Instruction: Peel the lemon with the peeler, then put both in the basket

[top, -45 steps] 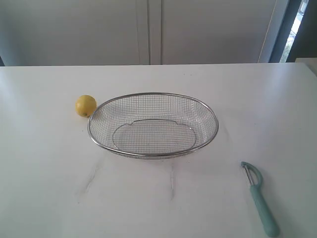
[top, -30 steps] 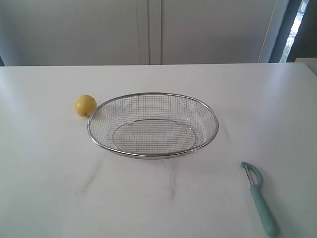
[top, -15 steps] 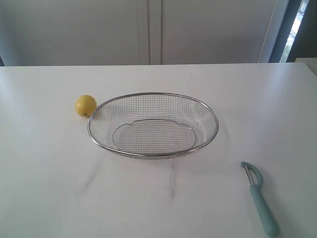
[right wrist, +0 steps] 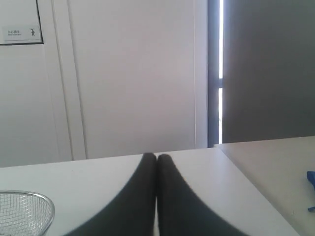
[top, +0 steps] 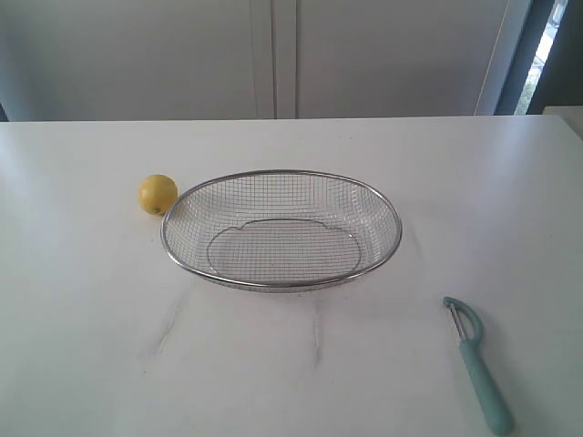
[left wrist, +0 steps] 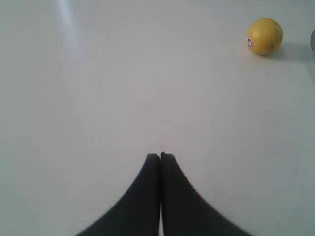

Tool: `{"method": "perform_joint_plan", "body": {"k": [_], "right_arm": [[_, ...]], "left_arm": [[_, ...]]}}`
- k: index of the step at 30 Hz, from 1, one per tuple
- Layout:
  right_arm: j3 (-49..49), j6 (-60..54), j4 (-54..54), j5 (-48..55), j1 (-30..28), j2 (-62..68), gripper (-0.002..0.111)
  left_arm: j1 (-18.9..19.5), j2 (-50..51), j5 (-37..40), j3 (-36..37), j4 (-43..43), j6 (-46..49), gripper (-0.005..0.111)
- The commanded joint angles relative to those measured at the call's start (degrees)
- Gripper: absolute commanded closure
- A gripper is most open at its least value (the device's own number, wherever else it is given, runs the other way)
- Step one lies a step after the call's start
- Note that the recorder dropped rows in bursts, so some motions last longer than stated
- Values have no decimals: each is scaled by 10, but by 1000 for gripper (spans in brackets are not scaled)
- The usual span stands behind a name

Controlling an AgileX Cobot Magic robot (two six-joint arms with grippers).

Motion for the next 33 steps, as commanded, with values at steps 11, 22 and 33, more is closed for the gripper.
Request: {"method": "perform_joint_plan", "body": {"k": [11,22,33], "right_arm": [[3,2,5,-63,2,-4,108],[3,49,11,-92,2,-4,108],[2,50,57,-77,2,77,108]], "left_arm": [[1,-3,0,2,-2,-3,107],[1,-3,0,2,-2,-3,107],[1,-3,0,2,-2,-3,107]]}}
